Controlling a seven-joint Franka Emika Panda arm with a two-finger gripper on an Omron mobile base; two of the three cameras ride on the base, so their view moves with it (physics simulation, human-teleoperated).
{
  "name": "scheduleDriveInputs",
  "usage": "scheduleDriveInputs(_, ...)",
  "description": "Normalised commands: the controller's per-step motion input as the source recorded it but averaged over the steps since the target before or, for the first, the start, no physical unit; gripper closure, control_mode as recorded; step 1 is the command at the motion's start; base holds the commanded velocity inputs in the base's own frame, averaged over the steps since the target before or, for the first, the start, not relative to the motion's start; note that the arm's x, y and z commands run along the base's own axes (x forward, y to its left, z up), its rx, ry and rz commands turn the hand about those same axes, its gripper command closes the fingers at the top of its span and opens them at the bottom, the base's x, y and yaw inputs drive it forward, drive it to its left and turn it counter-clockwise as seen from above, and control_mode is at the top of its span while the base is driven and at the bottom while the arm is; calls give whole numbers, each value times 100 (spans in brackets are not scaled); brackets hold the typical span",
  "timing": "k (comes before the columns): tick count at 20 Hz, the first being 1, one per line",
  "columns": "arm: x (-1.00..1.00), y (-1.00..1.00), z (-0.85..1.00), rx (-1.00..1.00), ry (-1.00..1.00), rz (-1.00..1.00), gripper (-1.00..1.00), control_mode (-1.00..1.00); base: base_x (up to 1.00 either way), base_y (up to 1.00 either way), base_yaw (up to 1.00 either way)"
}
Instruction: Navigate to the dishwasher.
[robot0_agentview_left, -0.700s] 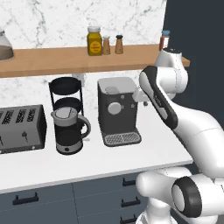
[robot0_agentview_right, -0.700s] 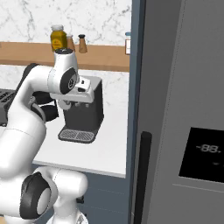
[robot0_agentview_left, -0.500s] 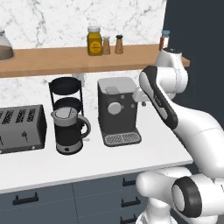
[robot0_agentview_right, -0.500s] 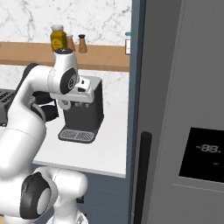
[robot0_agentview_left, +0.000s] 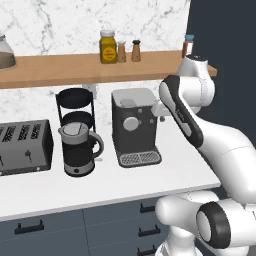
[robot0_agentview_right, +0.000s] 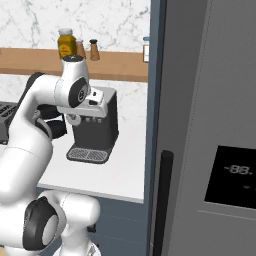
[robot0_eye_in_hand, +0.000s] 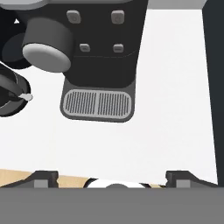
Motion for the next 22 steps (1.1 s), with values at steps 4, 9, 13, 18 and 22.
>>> scheduleDriveInputs(4,0,0,0,0,0,0,-100,100,-67,-4,-6)
scheduleDriveInputs(9,0,0,0,0,0,0,-100,100,-100,35,-23)
scheduleDriveInputs(13,0,0,0,0,0,0,-100,100,-18,72,-58)
scheduleDriveInputs(18,0,0,0,0,0,0,-100,100,-14,60,-69)
scheduleDriveInputs(22,0,0,0,0,0,0,-100,100,-17,42,-80)
